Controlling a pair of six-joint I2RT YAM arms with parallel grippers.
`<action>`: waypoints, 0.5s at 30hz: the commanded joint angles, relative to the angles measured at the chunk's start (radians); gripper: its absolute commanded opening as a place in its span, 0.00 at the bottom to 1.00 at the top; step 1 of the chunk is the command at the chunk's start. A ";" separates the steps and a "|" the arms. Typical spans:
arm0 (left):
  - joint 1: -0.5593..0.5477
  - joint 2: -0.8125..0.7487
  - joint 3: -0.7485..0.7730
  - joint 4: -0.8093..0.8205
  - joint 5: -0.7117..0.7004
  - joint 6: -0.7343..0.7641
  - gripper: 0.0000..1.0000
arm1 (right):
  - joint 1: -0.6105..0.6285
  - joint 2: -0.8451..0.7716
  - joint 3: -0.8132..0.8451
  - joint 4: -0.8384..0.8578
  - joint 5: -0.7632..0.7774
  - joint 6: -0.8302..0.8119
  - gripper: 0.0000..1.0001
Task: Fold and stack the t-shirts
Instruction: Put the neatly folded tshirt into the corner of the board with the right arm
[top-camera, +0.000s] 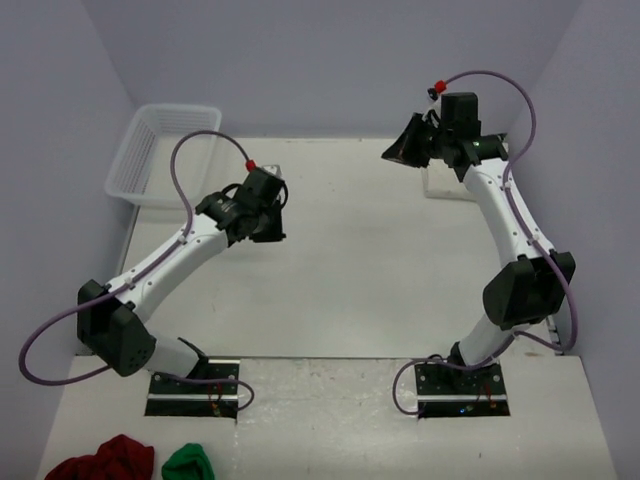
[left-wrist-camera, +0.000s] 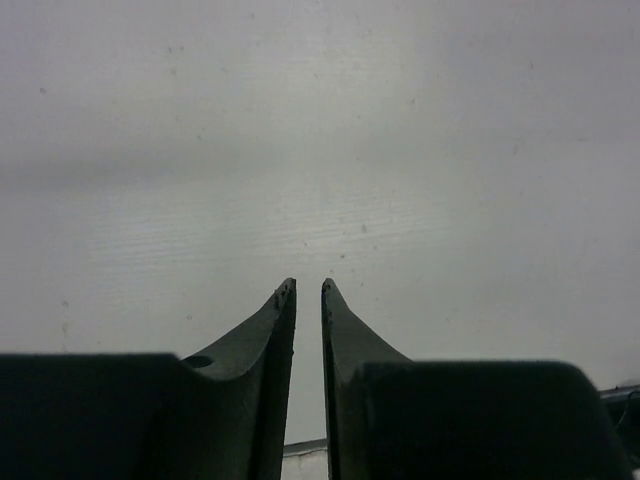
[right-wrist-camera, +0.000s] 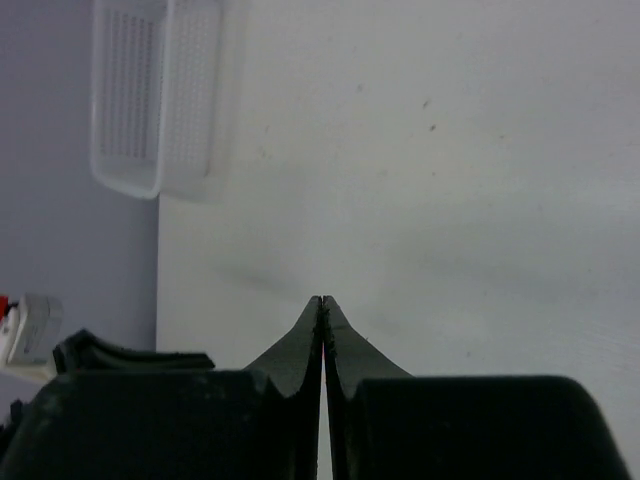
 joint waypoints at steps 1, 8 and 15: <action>-0.005 0.122 0.180 -0.203 -0.161 0.009 0.17 | 0.077 -0.031 0.041 -0.182 -0.197 -0.023 0.00; -0.006 0.187 0.244 -0.207 -0.189 -0.011 0.17 | 0.094 -0.172 -0.143 -0.314 -0.012 -0.199 0.00; -0.005 0.253 0.333 -0.202 -0.182 0.046 0.15 | 0.094 -0.206 -0.261 -0.252 -0.041 -0.190 0.00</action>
